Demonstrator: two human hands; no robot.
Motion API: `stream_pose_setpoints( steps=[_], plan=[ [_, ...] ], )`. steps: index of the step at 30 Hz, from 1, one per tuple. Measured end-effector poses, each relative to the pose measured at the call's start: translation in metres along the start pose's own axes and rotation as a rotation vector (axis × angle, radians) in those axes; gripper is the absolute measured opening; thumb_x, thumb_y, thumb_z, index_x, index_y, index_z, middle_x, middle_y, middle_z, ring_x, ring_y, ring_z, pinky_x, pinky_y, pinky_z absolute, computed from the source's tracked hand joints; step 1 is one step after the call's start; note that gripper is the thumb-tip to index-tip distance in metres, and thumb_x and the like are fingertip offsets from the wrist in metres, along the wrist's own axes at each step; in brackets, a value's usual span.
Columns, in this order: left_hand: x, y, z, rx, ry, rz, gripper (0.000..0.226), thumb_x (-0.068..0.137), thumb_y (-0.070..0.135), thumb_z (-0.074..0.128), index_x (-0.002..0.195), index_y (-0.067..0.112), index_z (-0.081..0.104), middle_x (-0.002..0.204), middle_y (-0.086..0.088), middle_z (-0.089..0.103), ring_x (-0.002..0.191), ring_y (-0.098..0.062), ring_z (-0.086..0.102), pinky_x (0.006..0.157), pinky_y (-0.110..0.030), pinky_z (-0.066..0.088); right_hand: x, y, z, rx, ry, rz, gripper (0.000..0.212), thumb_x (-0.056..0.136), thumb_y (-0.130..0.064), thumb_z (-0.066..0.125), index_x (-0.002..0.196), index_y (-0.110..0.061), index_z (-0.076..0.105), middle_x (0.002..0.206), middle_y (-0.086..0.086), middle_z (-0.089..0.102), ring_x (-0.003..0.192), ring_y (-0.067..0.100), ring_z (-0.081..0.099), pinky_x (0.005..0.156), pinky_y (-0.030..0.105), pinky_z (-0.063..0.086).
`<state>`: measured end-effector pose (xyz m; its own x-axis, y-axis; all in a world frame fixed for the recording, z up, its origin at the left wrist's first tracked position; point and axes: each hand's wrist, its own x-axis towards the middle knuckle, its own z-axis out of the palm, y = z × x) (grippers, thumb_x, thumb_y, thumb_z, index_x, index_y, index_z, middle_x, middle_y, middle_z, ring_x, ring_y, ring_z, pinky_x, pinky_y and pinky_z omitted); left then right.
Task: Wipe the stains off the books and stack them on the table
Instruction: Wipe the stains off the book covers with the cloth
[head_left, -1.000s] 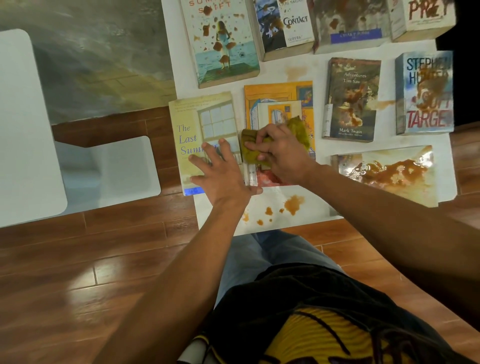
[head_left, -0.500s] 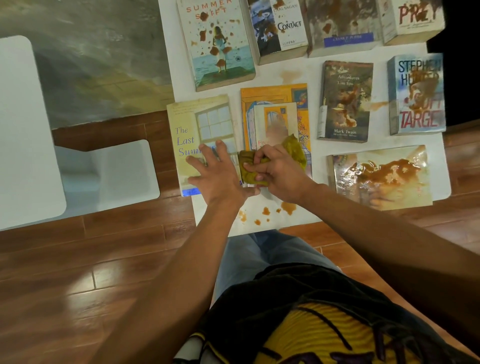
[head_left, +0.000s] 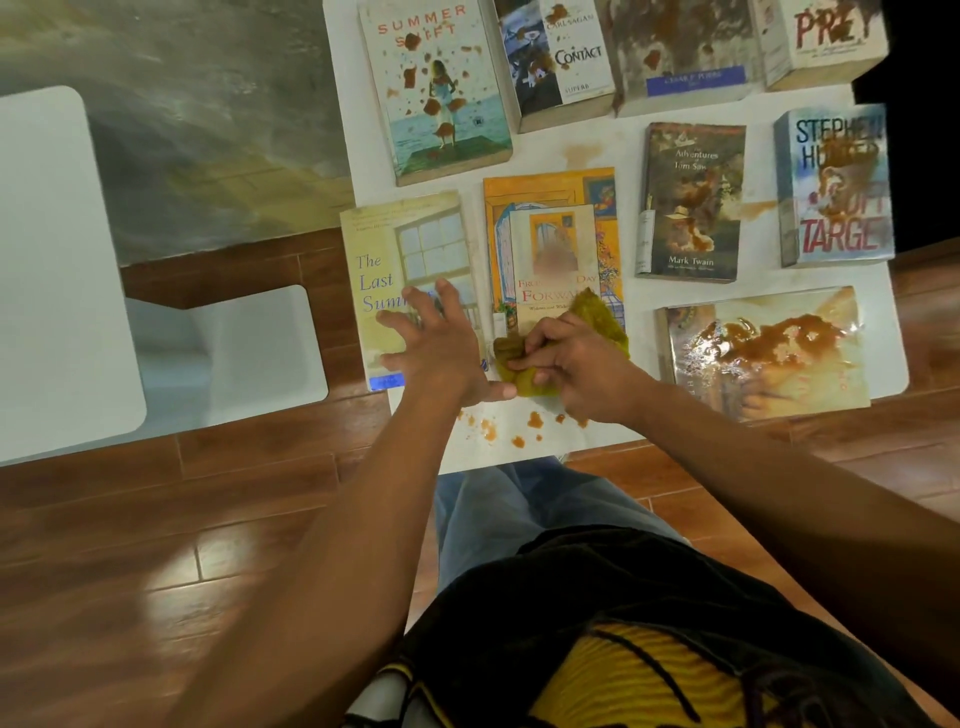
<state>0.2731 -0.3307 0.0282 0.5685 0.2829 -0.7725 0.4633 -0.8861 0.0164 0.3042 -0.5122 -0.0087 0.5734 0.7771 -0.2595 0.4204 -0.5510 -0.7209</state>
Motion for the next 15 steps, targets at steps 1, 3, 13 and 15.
stream_pose_setpoints(
  steps=[1,3,13,15],
  plan=[
    [0.002,0.000,-0.001,-0.022,-0.023,0.001,0.147,0.067,0.069,0.078,0.154,0.011,-0.025,0.160,-0.022,-0.025,0.144,-0.058,-0.013,0.107,-0.071,0.028,0.000,-0.001,-0.005,0.052,-0.010,0.008,0.029,0.087,-0.014,0.058,0.109,-0.008,0.077,0.102,0.009,0.061,0.099,0.027,0.050,0.091,0.037,0.041],
    [0.004,0.002,-0.001,-0.113,-0.035,-0.012,0.140,0.071,0.072,0.072,0.155,0.013,-0.023,0.161,-0.020,-0.027,0.144,-0.057,-0.018,0.109,-0.074,0.020,-0.002,-0.001,-0.019,0.144,0.041,0.081,0.025,0.091,-0.007,0.058,0.107,-0.004,0.076,0.102,0.007,0.061,0.098,0.021,0.053,0.092,0.034,0.044],
    [0.009,0.021,0.018,-0.083,0.128,-0.123,0.132,0.075,0.076,0.066,0.155,0.009,-0.016,0.162,-0.022,-0.015,0.145,-0.059,-0.007,0.107,-0.075,0.024,0.042,0.017,-0.102,0.388,0.684,0.547,0.028,0.102,-0.024,0.049,0.091,-0.003,0.063,0.094,0.006,0.056,0.087,0.022,0.056,0.074,0.040,0.051],
    [0.009,0.022,0.019,-0.079,0.143,-0.132,0.130,0.076,0.074,0.068,0.155,0.009,-0.014,0.162,-0.022,-0.013,0.145,-0.059,-0.006,0.107,-0.075,0.025,0.058,0.023,-0.109,0.197,0.695,0.516,0.026,0.102,-0.021,0.050,0.094,-0.001,0.065,0.105,0.007,0.055,0.094,0.020,0.053,0.079,0.030,0.045]
  ],
)
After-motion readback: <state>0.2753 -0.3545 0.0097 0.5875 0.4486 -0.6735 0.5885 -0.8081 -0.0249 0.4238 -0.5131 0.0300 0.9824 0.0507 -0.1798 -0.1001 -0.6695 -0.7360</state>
